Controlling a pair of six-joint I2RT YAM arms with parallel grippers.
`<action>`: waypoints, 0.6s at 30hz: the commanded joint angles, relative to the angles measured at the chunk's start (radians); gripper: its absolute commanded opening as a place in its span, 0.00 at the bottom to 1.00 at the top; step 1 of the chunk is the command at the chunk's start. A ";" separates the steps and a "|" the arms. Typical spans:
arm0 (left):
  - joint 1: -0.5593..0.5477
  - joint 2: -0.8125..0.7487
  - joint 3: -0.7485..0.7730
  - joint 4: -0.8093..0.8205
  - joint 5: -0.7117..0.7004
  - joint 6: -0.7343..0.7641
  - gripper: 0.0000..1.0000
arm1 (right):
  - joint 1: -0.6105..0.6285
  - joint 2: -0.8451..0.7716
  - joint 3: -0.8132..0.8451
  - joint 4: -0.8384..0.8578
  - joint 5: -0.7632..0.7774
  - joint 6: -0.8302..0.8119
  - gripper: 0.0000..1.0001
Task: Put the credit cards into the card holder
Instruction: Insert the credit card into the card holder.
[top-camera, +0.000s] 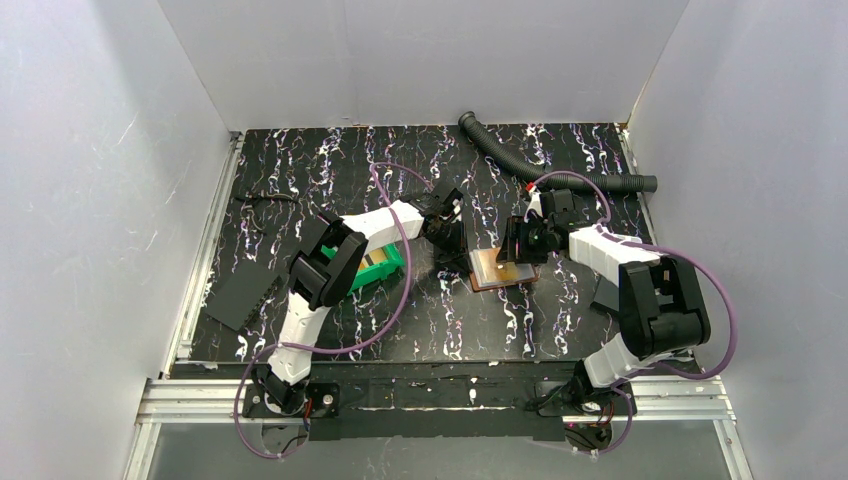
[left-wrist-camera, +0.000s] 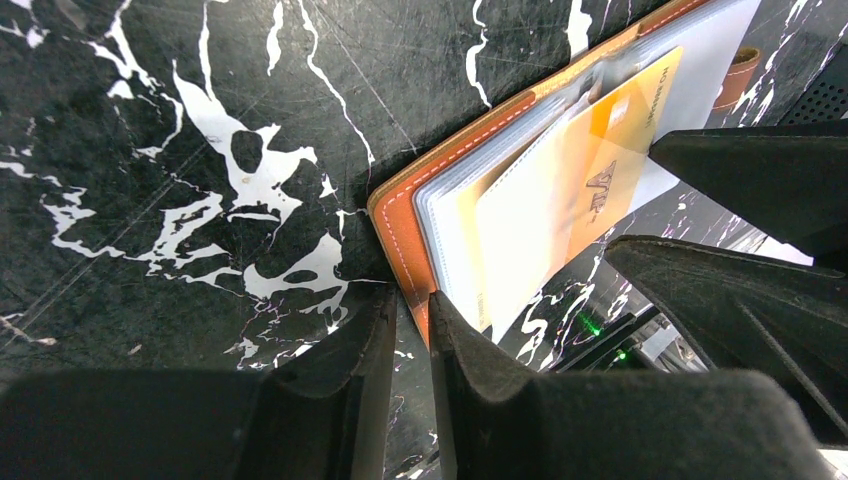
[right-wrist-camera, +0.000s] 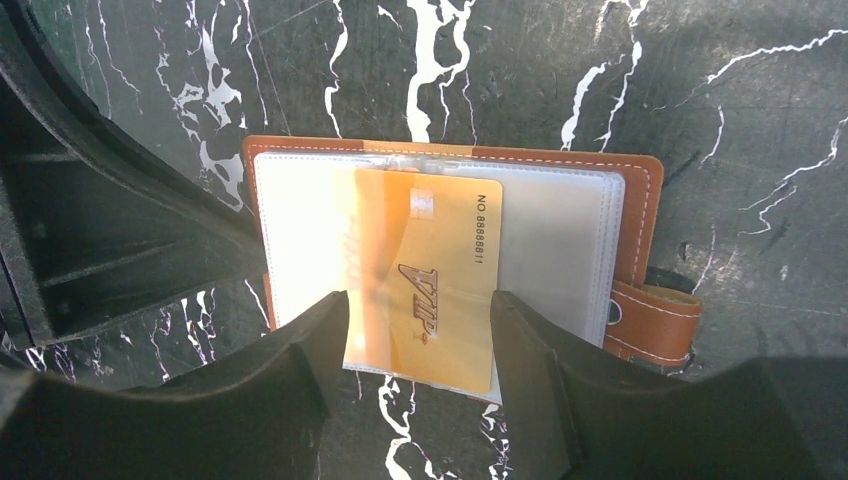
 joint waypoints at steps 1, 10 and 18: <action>-0.005 0.016 -0.001 -0.051 -0.029 0.022 0.18 | -0.009 0.015 -0.002 -0.021 0.013 -0.020 0.64; -0.005 0.038 0.007 -0.051 -0.017 0.021 0.17 | -0.032 0.067 -0.054 0.094 -0.171 0.050 0.62; -0.006 0.049 0.014 -0.054 -0.015 0.021 0.17 | -0.040 0.110 -0.102 0.227 -0.335 0.141 0.61</action>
